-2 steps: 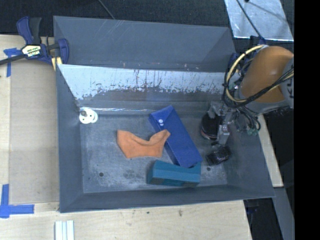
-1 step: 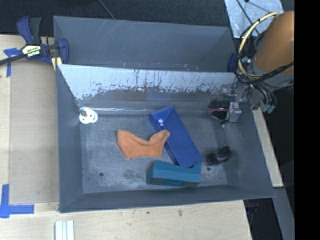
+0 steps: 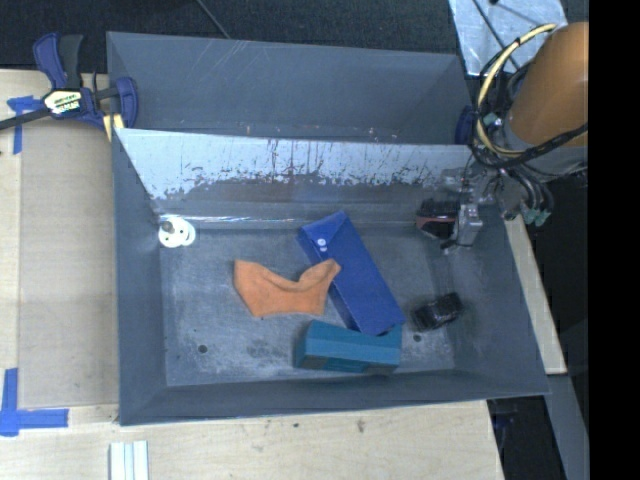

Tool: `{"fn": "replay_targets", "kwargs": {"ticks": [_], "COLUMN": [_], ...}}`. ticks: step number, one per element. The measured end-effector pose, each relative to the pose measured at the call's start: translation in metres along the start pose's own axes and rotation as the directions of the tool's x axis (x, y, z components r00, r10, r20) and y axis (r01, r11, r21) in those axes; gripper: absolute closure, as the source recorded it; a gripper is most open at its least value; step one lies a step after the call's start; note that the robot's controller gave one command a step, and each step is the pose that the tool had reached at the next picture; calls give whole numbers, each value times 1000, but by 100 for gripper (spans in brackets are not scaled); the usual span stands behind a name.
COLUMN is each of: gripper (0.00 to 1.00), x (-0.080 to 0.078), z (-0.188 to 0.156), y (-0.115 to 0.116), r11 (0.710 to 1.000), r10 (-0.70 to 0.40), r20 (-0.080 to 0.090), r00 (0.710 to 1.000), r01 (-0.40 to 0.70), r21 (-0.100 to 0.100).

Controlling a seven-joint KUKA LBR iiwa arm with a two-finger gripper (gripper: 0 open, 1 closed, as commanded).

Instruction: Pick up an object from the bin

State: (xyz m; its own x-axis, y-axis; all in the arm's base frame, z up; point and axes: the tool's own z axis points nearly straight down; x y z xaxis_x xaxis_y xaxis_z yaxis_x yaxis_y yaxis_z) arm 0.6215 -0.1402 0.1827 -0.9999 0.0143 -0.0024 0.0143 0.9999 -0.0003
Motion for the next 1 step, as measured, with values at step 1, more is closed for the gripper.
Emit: {"fn": "replay_targets", "kwargs": {"ticks": [1], "gripper": [100], "x": [2], "z": [-48], "y": [-5], "r11": [1000], "r10": [0], "r20": [-6], "r00": [1000], "r01": [0], "r21": [-2]}}
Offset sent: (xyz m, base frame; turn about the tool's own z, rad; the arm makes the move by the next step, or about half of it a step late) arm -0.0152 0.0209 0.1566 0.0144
